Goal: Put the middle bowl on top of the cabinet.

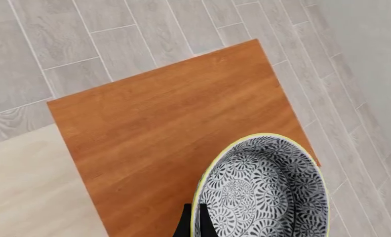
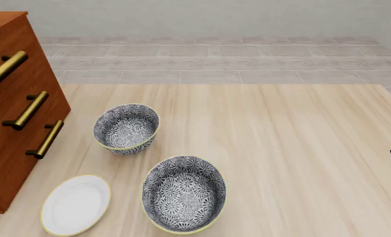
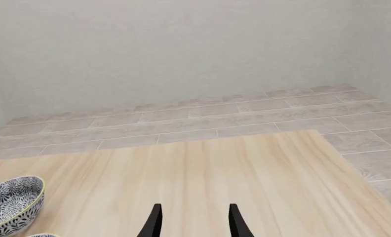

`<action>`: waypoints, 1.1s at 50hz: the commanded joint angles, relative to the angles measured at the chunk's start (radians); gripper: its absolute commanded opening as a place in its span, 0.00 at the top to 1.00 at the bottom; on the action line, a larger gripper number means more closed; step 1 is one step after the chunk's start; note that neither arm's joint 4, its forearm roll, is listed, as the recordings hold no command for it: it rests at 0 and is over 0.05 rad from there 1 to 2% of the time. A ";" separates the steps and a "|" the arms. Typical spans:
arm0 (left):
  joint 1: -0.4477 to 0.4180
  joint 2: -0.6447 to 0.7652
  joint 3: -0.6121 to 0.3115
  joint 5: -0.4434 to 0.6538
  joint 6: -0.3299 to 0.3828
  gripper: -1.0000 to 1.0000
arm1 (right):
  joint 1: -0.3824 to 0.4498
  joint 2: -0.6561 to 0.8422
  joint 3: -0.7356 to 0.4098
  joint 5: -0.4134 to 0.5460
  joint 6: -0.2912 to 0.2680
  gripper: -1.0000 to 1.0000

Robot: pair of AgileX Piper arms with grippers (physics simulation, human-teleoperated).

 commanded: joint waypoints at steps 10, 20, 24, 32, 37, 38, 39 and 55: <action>0.016 -0.001 0.031 -0.021 0.019 1.00 | 0.005 0.000 0.003 0.000 -0.007 0.00; 0.022 -0.002 0.039 -0.025 0.021 1.00 | 0.007 0.000 0.002 0.001 -0.008 0.00; 0.022 -0.002 0.043 -0.026 0.020 1.00 | 0.007 0.000 0.003 0.000 -0.008 0.00; 0.022 -0.007 0.057 -0.035 0.024 1.00 | 0.006 0.000 0.002 0.001 -0.008 0.00; 0.022 -0.007 0.068 -0.042 0.024 1.00 | 0.007 0.000 -0.001 0.004 -0.008 0.00; 0.024 -0.008 0.070 -0.043 0.025 1.00 | 0.006 0.000 -0.003 0.006 -0.008 0.00; 0.024 -0.008 0.072 -0.044 0.024 1.00 | 0.006 0.000 -0.002 0.005 -0.009 0.00; 0.033 -0.014 0.107 -0.064 0.027 1.00 | 0.006 0.000 0.002 0.001 -0.009 0.00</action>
